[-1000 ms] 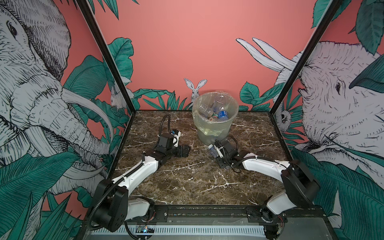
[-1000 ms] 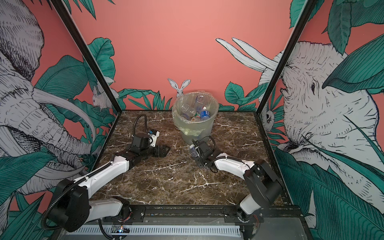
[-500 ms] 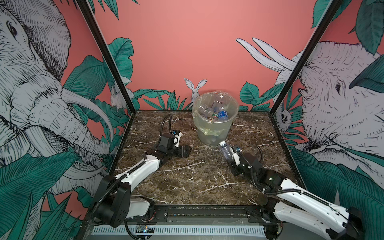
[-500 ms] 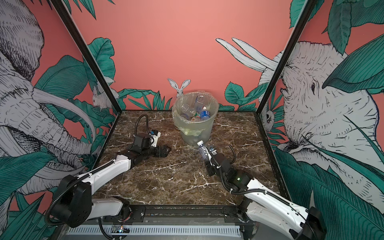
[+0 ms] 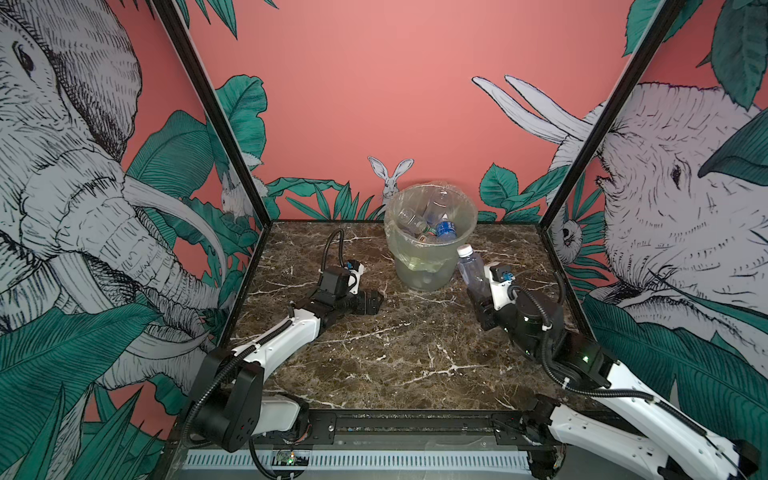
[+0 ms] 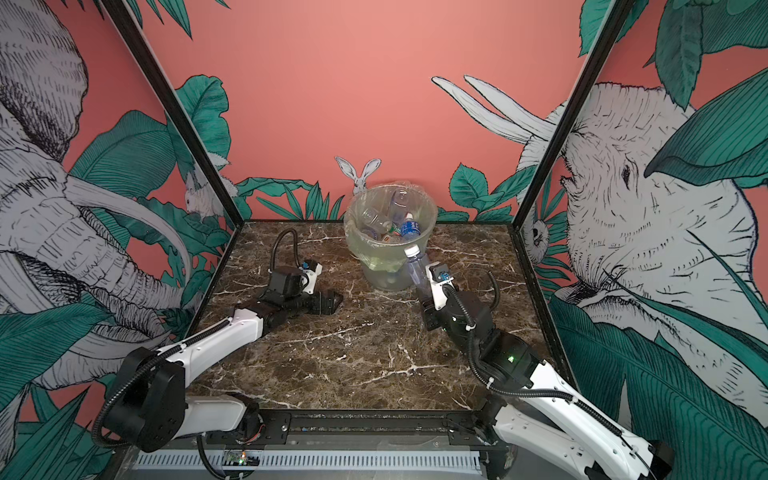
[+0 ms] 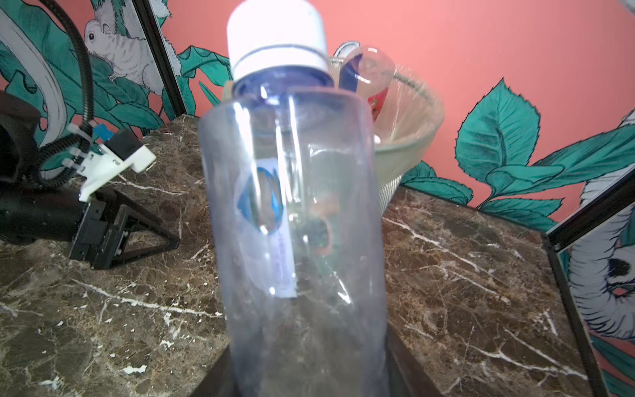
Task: Throw the plastic bottles in the bin
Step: 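Lift the clear white-capped bottle with the right gripper over the bin and release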
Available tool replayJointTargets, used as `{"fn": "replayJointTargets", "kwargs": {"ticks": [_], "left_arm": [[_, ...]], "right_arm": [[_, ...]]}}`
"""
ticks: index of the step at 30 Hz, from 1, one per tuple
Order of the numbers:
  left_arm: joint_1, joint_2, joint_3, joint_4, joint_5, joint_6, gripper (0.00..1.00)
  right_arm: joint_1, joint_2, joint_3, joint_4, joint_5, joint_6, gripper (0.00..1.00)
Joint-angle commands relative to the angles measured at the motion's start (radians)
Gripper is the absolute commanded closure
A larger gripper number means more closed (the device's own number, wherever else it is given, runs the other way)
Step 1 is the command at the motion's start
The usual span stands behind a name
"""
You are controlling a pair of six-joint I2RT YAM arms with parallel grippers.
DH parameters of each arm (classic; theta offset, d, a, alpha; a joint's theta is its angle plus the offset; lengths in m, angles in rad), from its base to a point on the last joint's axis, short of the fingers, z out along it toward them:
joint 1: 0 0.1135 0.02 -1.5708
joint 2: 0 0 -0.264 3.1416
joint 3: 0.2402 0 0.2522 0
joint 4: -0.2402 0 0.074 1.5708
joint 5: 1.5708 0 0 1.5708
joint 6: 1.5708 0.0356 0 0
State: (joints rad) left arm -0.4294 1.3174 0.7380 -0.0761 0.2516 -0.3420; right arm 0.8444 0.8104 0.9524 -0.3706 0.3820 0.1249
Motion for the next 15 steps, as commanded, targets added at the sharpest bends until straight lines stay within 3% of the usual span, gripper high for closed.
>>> {"fn": "replayJointTargets", "kwargs": {"ticks": [1, 5, 9, 10, 13, 15], "left_arm": [[0.006, -0.014, 0.03, 0.007, 0.012, 0.001, 0.0], [0.006, -0.013, 0.03, 0.014, 0.017, 0.003, 0.0], [0.006, -0.012, 0.024, 0.025, 0.027, -0.001, 0.0], [0.005, -0.013, 0.022, 0.026, 0.029, -0.001, 0.01], [0.006, -0.03, 0.012, 0.02, 0.023, 0.006, 0.01], [0.006, -0.049, 0.008, -0.002, 0.008, 0.015, 0.01]], "right_arm": [[0.004, 0.101, 0.124, 0.077, 0.028, -0.087, 0.5], [-0.026, 0.335, 0.366, 0.092, 0.004, -0.166, 0.51], [-0.122, 0.593, 0.633, 0.067, -0.062, -0.177, 0.48], [-0.152, 0.674, 0.712, 0.042, -0.066, -0.168, 0.4], [-0.192, 0.872, 0.964, -0.095, -0.005, -0.145, 0.03], [-0.191, 0.877, 1.003, -0.097, -0.001, -0.143, 0.01]]}}
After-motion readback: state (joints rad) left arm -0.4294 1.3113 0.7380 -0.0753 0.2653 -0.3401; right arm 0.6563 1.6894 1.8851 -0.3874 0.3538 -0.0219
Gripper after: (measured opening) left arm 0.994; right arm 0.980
